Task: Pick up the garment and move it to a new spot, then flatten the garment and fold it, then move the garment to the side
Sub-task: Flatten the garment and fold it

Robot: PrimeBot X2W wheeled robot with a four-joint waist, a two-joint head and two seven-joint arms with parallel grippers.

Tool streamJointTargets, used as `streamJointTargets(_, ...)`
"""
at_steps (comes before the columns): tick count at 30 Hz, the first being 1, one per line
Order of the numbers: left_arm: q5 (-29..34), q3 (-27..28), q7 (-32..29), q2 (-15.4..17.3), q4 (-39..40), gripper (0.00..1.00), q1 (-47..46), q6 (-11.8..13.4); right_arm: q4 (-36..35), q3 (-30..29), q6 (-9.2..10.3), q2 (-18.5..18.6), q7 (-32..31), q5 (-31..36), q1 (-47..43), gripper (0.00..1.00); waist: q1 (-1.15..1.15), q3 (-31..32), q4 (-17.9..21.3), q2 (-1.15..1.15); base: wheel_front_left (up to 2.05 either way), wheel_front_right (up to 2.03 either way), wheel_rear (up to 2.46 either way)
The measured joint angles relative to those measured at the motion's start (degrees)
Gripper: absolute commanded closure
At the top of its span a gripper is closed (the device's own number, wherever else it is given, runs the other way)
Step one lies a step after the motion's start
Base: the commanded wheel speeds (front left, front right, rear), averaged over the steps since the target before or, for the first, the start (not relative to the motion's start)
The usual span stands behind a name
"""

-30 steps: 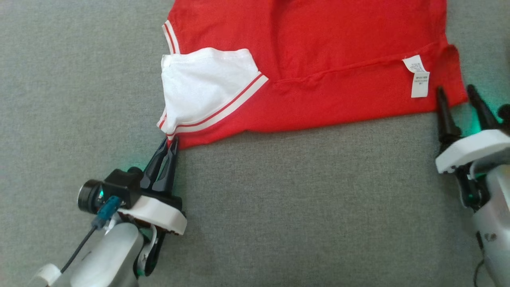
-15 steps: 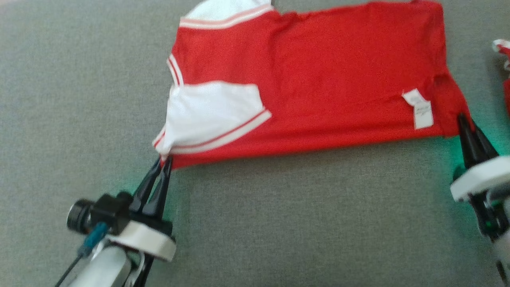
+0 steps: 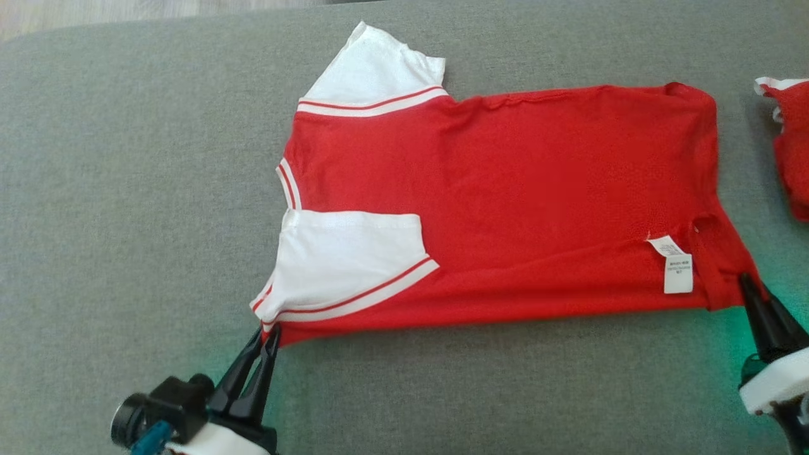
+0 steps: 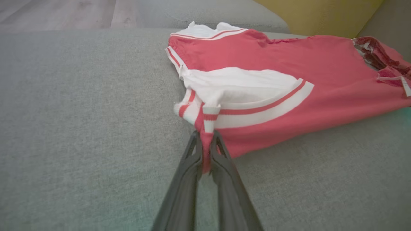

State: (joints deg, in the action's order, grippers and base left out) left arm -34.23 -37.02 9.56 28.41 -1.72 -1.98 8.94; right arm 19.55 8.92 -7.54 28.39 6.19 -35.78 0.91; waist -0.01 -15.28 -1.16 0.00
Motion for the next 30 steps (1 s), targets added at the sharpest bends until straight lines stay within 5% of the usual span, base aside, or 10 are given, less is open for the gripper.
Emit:
streamJointTargets(1,-0.33,-0.07,-0.35,0.09,0.37,1.0,0.31,0.13,-0.59,-0.58,0.0,-0.02,-0.19,0.01,-0.67,0.54,0.0,-0.04,0.0,0.0,0.0,0.0,0.0)
streamJointTargets(2,-0.68,-0.2,-0.99,0.2,0.86,0.83,0.53,0.13,-1.46,-1.92,0.0,-0.34,-0.25,0.15,-1.27,0.0,0.0,-0.09,-0.03,0.0,0.0,0.0,0.0)
streamJointTargets(3,-0.69,-0.22,-1.08,0.21,1.04,0.08,0.53,0.13,-1.97,-2.29,0.0,-0.43,-0.64,0.56,-1.54,0.0,0.0,-0.08,-0.04,0.0,0.0,0.0,0.0)
streamJointTargets(4,-0.74,-0.2,-1.51,0.26,1.08,0.0,0.52,0.18,-2.27,-3.03,0.0,-0.66,-0.71,0.93,-1.69,0.0,0.0,-0.08,-0.05,0.0,0.0,0.0,0.0)
streamJointTargets(12,2.12,0.41,-5.95,5.33,5.15,0.0,-7.23,-1.26,-8.8,-6.26,0.01,-1.48,0.6,4.23,-1.63,0.0,0.01,-1.72,0.88,0.0,0.0,0.0,0.0)
streamJointTargets(17,2.86,1.98,-15.4,8.98,6.24,0.0,-27.24,-8.62,-12.4,-5.25,0.01,-2.03,0.4,5.21,-0.28,0.0,0.02,-4.95,2.26,0.0,0.0,0.0,0.0)
streamJointTargets(22,-0.26,0.87,-28.3,9.15,-0.34,0.0,-45.46,-15.11,-14.88,-2.01,0.01,-2.32,0.34,6.21,5.28,0.0,0.02,-9.0,4.99,0.0,0.0,0.0,0.0)
streamJointTargets(30,-7.35,-5.83,-44.37,9.99,-13.18,0.0,-63.39,-16.14,-15.39,2.33,0.01,-2.99,0.75,6.55,10.11,0.0,0.02,-15.09,11.22,0.0,0.0,0.0,0.0)
